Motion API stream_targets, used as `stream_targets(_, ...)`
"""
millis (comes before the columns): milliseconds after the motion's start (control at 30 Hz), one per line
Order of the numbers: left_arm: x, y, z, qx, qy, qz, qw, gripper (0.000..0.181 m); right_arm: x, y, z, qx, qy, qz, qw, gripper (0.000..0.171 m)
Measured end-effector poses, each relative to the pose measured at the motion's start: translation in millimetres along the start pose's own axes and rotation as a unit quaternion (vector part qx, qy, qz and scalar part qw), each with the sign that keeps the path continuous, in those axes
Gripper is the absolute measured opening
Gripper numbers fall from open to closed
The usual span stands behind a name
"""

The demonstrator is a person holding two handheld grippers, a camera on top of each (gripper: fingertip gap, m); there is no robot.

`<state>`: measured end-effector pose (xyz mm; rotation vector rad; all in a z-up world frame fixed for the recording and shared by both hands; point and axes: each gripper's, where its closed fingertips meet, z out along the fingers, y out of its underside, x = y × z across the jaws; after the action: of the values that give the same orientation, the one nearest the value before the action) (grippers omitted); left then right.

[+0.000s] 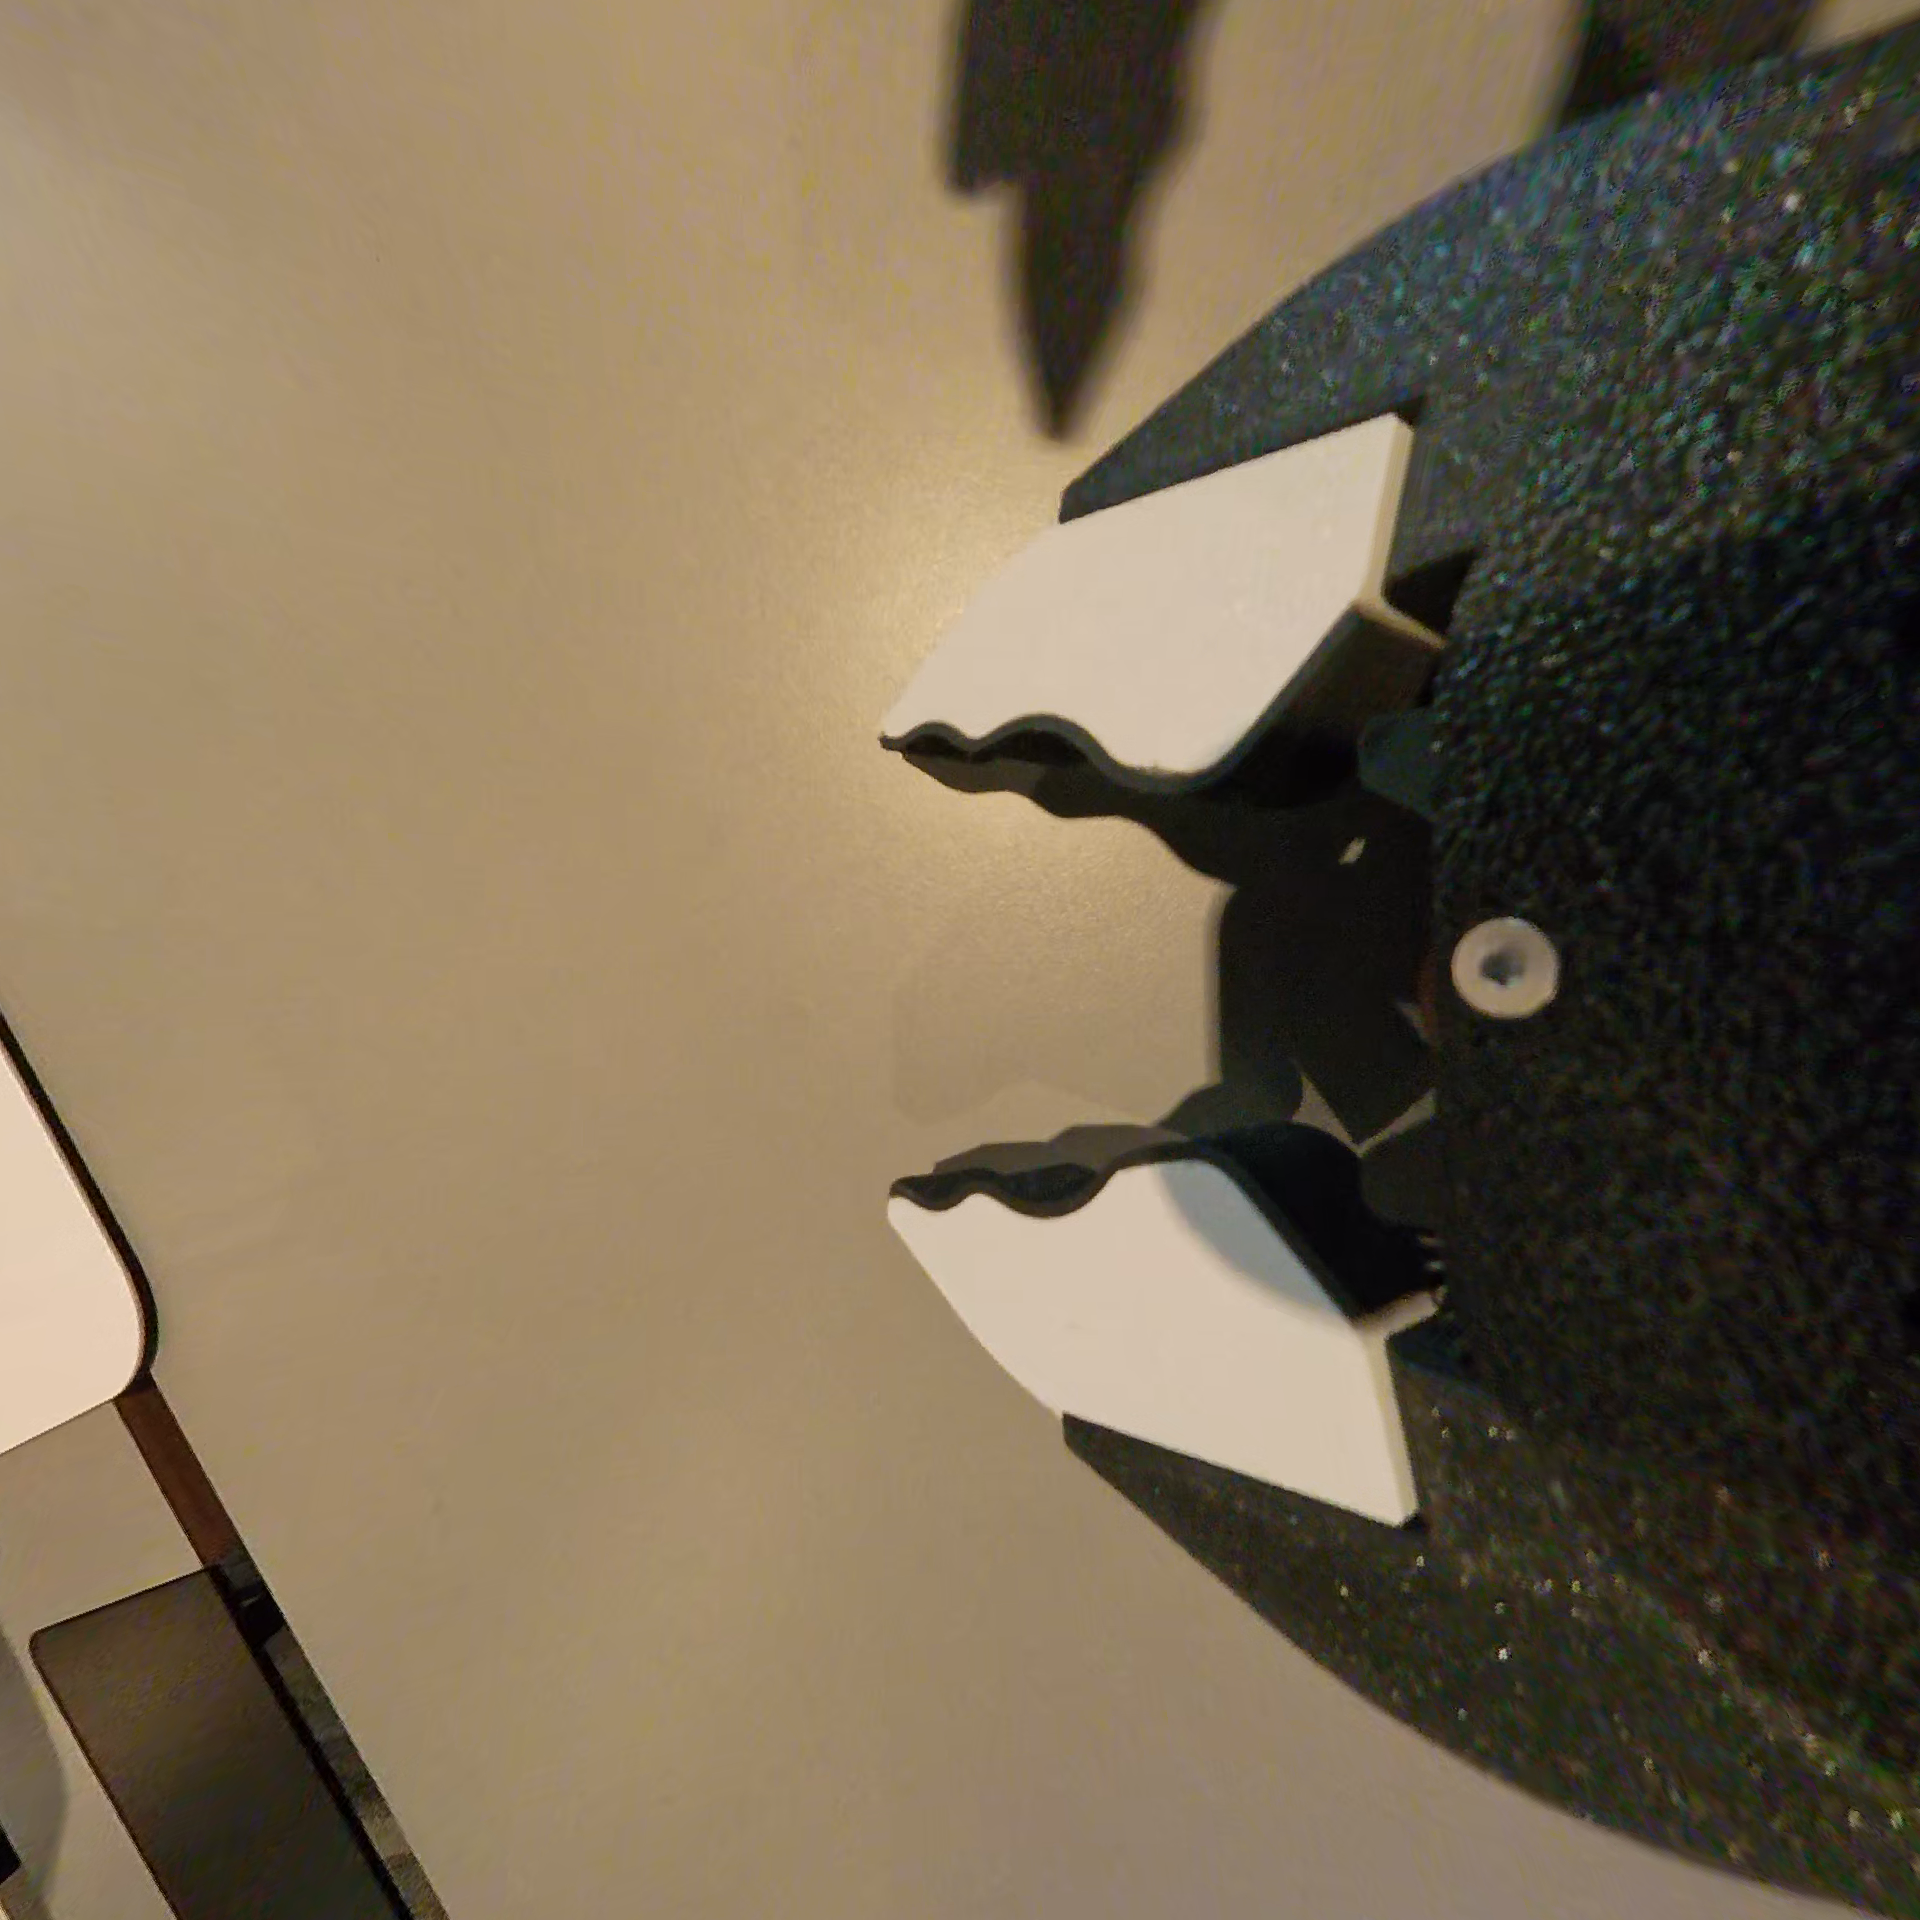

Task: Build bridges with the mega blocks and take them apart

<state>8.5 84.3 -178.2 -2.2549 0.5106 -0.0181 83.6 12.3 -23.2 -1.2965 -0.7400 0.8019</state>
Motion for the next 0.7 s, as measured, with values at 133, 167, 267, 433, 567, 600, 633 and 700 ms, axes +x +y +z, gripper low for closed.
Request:
stream_targets(133,-0.3,-0.4,-0.3,0.002,-0.004,0.001,1.0,0.075,-74.4,-39.4,9.5,0.079,-0.077,-0.065,0.992,0.057)
stream_targets(167,-0.4,-0.4,-0.4,0.003,-0.005,0.002,1.0,0.075,-91.6,-45.8,13.1,0.091,-0.093,-0.081,0.988,0.058)
stream_targets(267,-0.7,-1.0,-1.0,0.005,-0.01,0.005,1.0,0.075,-123.3,-48.3,32.4,0.083,-0.115,-0.121,0.983,0.061)
stream_targets(433,-1.6,-1.5,-1.9,0.008,-0.018,0.007,1.0,0.076,-132.4,-25.9,62.3,0.02,-0.135,-0.115,0.984,0.071)
stream_targets(567,-5.8,0.2,-1.3,0.0,-0.029,-0.004,1.0,0.083,-130.9,-15.9,68.6,-0.008,-0.126,-0.149,0.981,0.073)
stream_targets(600,-6.2,0.3,-1.2,-0.003,-0.032,-0.005,0.999,0.084,-131.5,-16.0,68.1,-0.008,-0.123,-0.163,0.979,0.073)
stream_targets(633,-6.2,0.6,-1.2,-0.005,-0.033,-0.005,0.999,0.085,-132.4,-16.0,67.7,-0.007,-0.12,-0.177,0.977,0.073)
stream_targets(700,-7.2,1.6,-1.2,-0.012,-0.039,-0.008,0.999,0.087,-134.7,-15.1,67.4,-0.008,-0.117,-0.202,0.972,0.073)
